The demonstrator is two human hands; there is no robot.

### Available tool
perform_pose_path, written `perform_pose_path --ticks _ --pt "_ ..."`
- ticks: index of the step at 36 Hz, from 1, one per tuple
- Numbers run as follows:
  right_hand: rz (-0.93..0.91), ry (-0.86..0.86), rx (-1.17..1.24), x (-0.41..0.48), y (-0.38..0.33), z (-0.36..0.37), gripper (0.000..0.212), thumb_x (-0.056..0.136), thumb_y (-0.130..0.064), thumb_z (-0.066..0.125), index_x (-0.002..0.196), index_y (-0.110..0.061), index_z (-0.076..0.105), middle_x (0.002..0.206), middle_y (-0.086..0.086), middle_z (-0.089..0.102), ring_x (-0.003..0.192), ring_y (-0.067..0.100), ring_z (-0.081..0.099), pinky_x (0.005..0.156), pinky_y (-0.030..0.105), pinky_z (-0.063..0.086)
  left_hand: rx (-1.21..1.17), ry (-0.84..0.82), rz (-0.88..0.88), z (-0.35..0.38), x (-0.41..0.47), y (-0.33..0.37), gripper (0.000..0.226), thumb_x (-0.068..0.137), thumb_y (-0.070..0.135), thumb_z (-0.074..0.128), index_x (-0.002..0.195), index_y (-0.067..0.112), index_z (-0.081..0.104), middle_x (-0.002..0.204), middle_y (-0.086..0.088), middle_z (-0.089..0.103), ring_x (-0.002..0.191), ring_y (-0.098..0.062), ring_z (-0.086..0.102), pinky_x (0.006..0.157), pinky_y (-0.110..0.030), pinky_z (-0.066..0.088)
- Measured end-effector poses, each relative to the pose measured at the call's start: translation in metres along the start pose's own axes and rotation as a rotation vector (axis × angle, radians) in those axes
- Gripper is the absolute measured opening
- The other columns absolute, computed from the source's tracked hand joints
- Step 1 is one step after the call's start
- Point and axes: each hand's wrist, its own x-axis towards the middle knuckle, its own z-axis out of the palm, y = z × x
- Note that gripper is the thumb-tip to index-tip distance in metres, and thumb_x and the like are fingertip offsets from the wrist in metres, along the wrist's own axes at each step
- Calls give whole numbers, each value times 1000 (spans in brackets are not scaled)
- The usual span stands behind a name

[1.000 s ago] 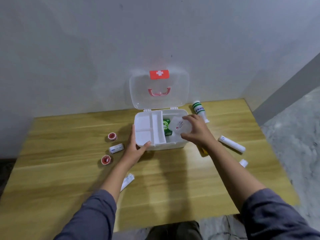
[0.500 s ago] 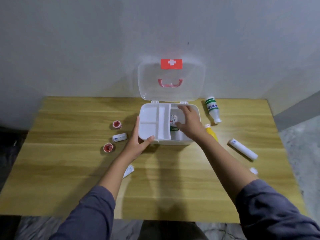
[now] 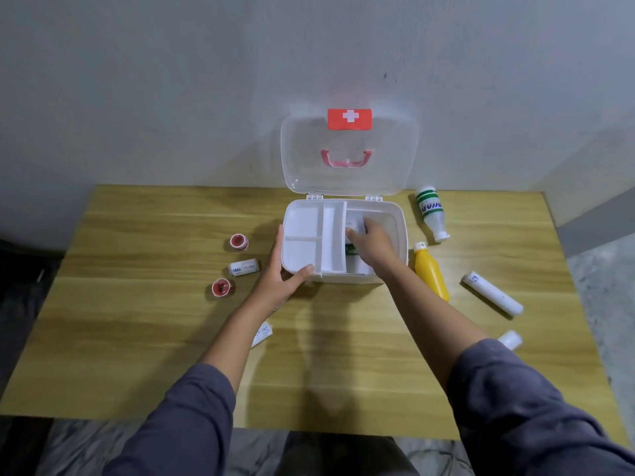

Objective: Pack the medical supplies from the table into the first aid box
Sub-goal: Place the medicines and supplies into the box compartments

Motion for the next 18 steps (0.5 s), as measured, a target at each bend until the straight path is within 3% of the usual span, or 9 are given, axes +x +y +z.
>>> perform_pose_path --ticks 3,5,7,9,11,12,14,18 --pt "-11 -38 -37 -1 -1 -1 37 92 -30 47 126 -14 50 118 6 61 109 26 55 95 43 46 -1 -6 3 -1 1 -2 91 84 30 66 145 42 -2 155 17 10 138 1 19 110 -23 22" --pt "-32 -36 -81 -3 -2 -3 16 94 -26 45 96 -15 57 88 2 58 86 22 53 73 30 46 -6 -11 1 -1 1 -2 92 84 32 66 144 43 -3 155 18 10 138 0 18 110 -24 22" --pt "-78 35 -95 -5 -4 -8 32 94 -21 45 65 -27 35 67 -8 37 70 17 40 53 20 29 -8 -11 1 -1 1 -2 91 84 33 66 144 45 -2 154 18 11 138 0 18 110 -25 22" --pt "-133 135 -84 -11 -5 -18 40 93 -16 45 61 -31 26 68 -9 34 76 18 37 50 13 26 -10 -5 3 -1 1 -2 91 85 31 65 144 44 -2 151 20 14 135 1 19 109 -24 22" --pt "-191 235 18 -19 -4 -31 22 92 -11 45 76 -24 53 83 0 56 88 23 49 59 7 36 -10 -2 9 0 1 -2 90 85 30 65 145 42 -2 147 22 16 133 3 19 106 -22 22" --pt "-204 287 82 -23 0 -37 17 92 -11 46 98 -13 61 103 7 64 101 24 55 73 7 39 -9 0 12 0 1 -3 90 85 30 65 145 41 -2 146 22 16 133 3 19 106 -22 21" --pt "-192 390 189 -32 10 -50 36 92 -11 48 127 -4 51 130 10 57 120 21 53 97 20 39 -4 4 20 0 1 -3 90 85 29 65 145 40 -2 144 24 16 133 4 18 106 -22 21" --pt "-134 565 170 -41 48 -62 39 90 -12 50 129 -5 48 132 12 54 122 23 50 100 27 37 -9 20 37 1 2 -4 90 85 26 64 146 37 -1 154 16 12 137 0 17 107 -22 20"
